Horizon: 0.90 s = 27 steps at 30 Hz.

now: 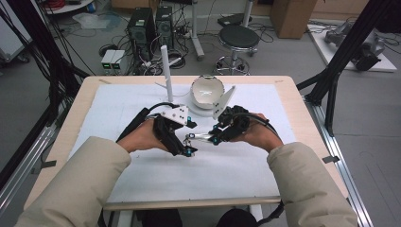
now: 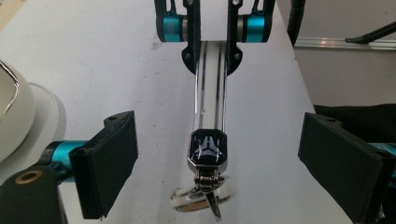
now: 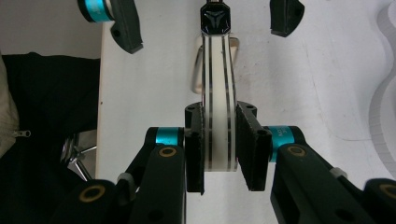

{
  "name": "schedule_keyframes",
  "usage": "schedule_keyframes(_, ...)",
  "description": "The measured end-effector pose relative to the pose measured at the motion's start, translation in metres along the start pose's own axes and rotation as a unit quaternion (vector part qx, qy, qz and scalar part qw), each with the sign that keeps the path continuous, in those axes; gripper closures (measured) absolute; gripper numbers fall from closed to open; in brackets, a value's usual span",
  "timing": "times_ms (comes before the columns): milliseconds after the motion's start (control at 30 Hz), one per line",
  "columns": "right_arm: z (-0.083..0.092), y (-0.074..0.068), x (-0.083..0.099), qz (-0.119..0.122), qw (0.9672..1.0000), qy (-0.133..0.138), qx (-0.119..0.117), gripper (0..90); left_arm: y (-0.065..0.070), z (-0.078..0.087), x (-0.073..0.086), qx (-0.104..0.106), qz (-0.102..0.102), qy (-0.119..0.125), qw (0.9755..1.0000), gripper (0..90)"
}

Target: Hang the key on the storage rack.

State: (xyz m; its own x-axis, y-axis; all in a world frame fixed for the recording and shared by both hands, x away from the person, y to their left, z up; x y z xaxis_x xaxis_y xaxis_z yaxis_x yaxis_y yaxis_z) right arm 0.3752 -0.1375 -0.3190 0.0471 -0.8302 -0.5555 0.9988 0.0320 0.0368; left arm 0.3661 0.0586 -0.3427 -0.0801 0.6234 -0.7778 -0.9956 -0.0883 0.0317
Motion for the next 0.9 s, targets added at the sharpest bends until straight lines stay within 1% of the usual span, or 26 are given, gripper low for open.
schedule_keyframes(33, 0.0002, -0.0008, 0.0, 0.0, 1.0, -0.003, 0.0, 74.8, -0.0002, -0.0005, 0.0, 0.002, -0.003, -0.002, 1.0, 16.9)
schedule_keyframes(67, 0.0, -0.0012, 0.0002, 0.003, 1.0, -0.006, 0.001, 74.8, 0.0, -0.001, 0.0, 0.005, -0.005, -0.006, 1.0, 21.8)
schedule_keyframes(167, -0.0003, -0.0012, 0.0006, 0.003, 1.0, -0.006, -0.002, 74.8, 0.0009, -0.003, -0.0004, 0.006, -0.01, -0.011, 0.9999, 24.1)
schedule_keyframes(200, -0.0006, -0.0013, 0.0006, 0.004, 1.0, -0.008, -0.002, 74.8, 0.001, -0.0041, -0.0007, 0.008, -0.014, -0.012, 0.9998, 29.1)
schedule_keyframes(233, -0.0007, -0.0012, 0.0003, 0.006, 0.9999, -0.009, -0.003, 74.8, 0.001, -0.0041, -0.0007, 0.008, -0.014, -0.012, 0.9998, 31.3)
schedule_keyframes(267, -0.0007, -0.0012, 0.0003, 0.006, 0.9999, -0.009, -0.003, 74.8, 0.0011, -0.0042, -0.001, 0.008, -0.016, -0.016, 0.9997, 31.3)
schedule_keyframes(300, -0.0012, -0.002, -0.0003, 0.004, 0.9999, -0.009, -0.004, 74.8, 0.0014, -0.0048, -0.0013, 0.005, -0.017, -0.018, 0.9997, 38.1)
schedule_keyframes(333, -0.0012, -0.002, -0.0003, 0.004, 0.9999, -0.009, -0.004, 74.8, 0.0015, -0.0046, -0.0017, 0.005, -0.02, -0.024, 0.9995, 38.1)
schedule_keyframes(367, -0.0017, -0.0015, -0.0004, 0.007, 0.9999, -0.007, -0.004, 74.8, 0.0024, -0.0048, -0.0022, -0.001, -0.026, -0.026, 0.9993, 42.4)
schedule_keyframes(400, -0.0023, -0.0021, -0.0009, 0.01, 0.9999, -0.011, -0.005, 74.8, 0.0025, -0.0043, -0.0026, -0.001, -0.031, -0.03, 0.9991, 49.8)
schedule_keyframes(467, -0.0034, -0.0023, -0.001, 0.009, 0.9999, -0.009, -0.006, 74.8, 0.0031, -0.005, -0.0027, -0.001, -0.033, -0.029, 0.999, 55.6)
schedule_keyframes(500, -0.0036, -0.0023, -0.0012, 0.01, 0.9999, -0.01, -0.006, 74.8, 0.0034, -0.0052, -0.0028, -0.004, -0.033, -0.033, 0.9989, 55.6)
schedule_keyframes(533, -0.0034, -0.0028, -0.0016, 0.01, 0.9999, -0.012, -0.007, 74.8, 0.0032, -0.0053, -0.0025, -0.008, -0.037, -0.038, 0.9986, 63.5)
schedule_keyframes(567, -0.0034, -0.0032, -0.0018, 0.01, 0.9999, -0.012, -0.006, 74.8, 0.0034, -0.0051, -0.0023, -0.013, -0.038, -0.044, 0.9982, 68.8)
schedule_keyframes(600, -0.0038, -0.0027, -0.0022, 0.015, 0.9998, -0.01, -0.005, 74.8, 0.0034, -0.0051, -0.0023, -0.013, -0.038, -0.044, 0.9982, 73.1)
schedule_keyframes(667, -0.0039, -0.0037, -0.0025, 0.013, 0.9998, -0.011, -0.007, 74.8, 0.0036, -0.0049, -0.0021, -0.013, -0.036, -0.045, 0.9982, 73.4)
schedule_keyframes(733, -0.0043, -0.0039, -0.0028, 0.016, 0.9998, -0.014, -0.007, 74.7, 0.0041, -0.0048, -0.0021, -0.013, -0.031, -0.044, 0.9985, 73.8)
schedule_keyframes(800, -0.005, -0.0034, -0.0027, 0.016, 0.9998, -0.01, -0.01, 74.7, 0.004, -0.004, -0.0022, -0.012, -0.03, -0.046, 0.9984, 73.9)
schedule_keyframes(900, -0.0058, -0.0031, -0.0021, 0.017, 0.9998, -0.009, -0.009, 74.6, 0.0045, -0.0032, -0.0026, -0.015, -0.032, -0.046, 0.9983, 74.0)
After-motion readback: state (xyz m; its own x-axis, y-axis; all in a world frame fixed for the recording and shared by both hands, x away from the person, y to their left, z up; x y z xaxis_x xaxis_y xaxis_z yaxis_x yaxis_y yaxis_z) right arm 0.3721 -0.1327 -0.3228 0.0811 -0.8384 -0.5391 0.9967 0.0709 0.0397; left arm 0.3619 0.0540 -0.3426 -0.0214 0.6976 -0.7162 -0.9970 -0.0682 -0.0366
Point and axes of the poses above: each handheld gripper's, and its own axes: z roughly backward along the jaws, x roughly out of its underside, y roughly to its right, the point moved 2 cm from there along -z, roughly forward along the jaws, and after that the axes turned 5 degrees about z, right-handed, at the moved point
